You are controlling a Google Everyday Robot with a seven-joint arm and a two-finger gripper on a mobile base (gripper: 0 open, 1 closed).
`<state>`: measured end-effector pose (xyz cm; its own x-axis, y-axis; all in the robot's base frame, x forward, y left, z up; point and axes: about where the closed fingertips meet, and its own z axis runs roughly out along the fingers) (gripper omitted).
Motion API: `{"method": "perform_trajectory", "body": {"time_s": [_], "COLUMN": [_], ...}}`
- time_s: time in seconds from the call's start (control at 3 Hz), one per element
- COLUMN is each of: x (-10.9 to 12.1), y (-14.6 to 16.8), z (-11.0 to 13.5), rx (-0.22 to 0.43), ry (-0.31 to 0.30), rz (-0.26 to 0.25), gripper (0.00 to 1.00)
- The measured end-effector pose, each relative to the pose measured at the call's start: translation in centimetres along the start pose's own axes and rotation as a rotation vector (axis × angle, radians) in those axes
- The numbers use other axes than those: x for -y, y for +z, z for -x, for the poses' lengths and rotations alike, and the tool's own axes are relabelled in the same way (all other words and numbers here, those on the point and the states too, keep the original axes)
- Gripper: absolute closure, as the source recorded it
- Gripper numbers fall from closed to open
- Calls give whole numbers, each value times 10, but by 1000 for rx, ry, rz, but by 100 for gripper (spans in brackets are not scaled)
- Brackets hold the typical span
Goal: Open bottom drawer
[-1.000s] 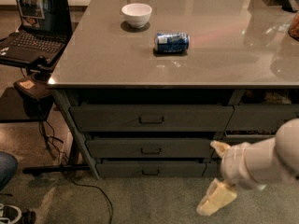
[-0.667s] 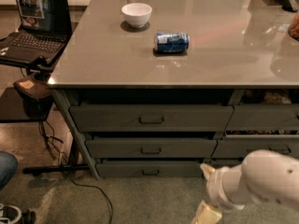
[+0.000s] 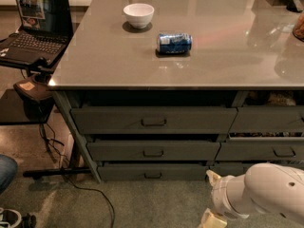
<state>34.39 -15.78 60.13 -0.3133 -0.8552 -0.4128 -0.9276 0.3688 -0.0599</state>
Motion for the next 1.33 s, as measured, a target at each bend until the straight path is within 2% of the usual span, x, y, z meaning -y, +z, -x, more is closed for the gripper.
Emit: {"method": "perform_trajectory", "body": {"time_s": [0.33,0.67,1.0,1.33], "x": [31,82,80,86], "y": [19,51,50,79], "z": [-23,-47,-46,-63], "rx": [19,97,94,100], "ry": [27,86,83,88], "rz": [-29,-75,-75,-82], "gripper": [0,0,0,0]}}
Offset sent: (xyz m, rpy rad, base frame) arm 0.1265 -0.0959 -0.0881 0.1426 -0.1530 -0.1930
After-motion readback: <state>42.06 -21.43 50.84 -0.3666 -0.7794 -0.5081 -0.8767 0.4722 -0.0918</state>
